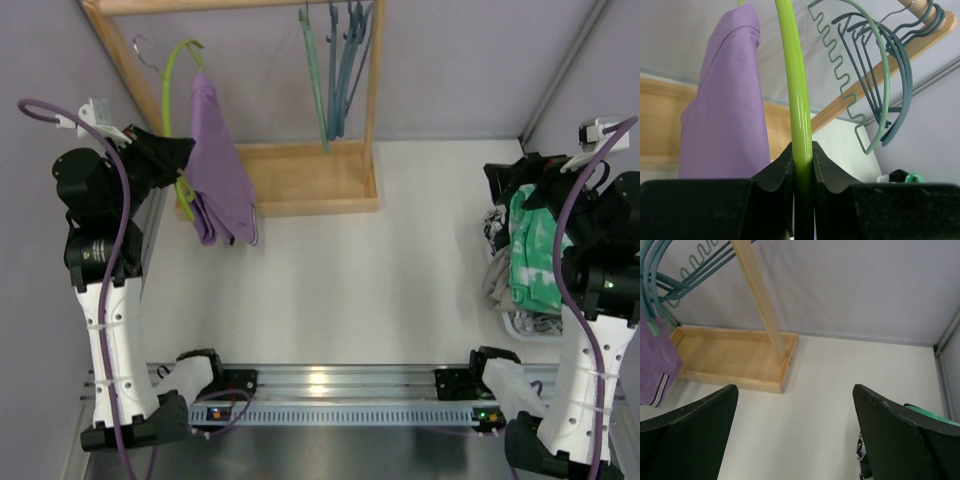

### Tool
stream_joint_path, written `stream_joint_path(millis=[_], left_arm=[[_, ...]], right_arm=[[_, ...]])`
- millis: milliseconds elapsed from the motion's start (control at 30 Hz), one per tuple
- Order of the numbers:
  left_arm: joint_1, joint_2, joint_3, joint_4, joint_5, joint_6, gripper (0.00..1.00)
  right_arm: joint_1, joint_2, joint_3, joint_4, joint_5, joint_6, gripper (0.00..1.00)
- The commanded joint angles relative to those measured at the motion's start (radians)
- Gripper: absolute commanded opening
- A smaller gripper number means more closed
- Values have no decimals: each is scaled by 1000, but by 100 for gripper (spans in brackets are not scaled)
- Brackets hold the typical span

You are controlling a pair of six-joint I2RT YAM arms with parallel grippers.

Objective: Remove the trousers from the hanger

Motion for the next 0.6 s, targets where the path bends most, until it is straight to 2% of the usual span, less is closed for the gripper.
stream_joint_path(millis=[0,67,133,167,200,267,333,433,467,533,567], left_arm=[[-3,-85,-16,177,15,-54,0],[-1,-111,-25,151,21,-78,0],[-1,-131,-36,125,14,-92,0],[-3,-138,-41,119,12,-97,0],[-3,-143,-47,110,12,-98,0],[-3,-158,-53,88,-3,-109,0],[-1,-166,-51,70,-12,-120,0],[-1,-169,-51,36,-23,-125,0],[-3,-169,-48,25,-34,-123,0],[-1,-168,-45,4,-37,-114,0],[-1,-171,-47,4,-41,-114,0]], right_arm=[[10,27,-34,185,-136,109,99],[83,46,-44,228,-107,105,99],[181,75,-28,230,10,50,99],[335,86,-22,227,66,-8,99],[403,98,-21,238,134,-22,99],[534,141,-14,274,158,-31,99],[603,197,10,284,216,-57,99],[779,254,15,342,313,-148,100],[879,267,12,360,333,-183,99],[973,299,-19,447,388,-206,99],[1067,308,-34,486,409,-228,99]])
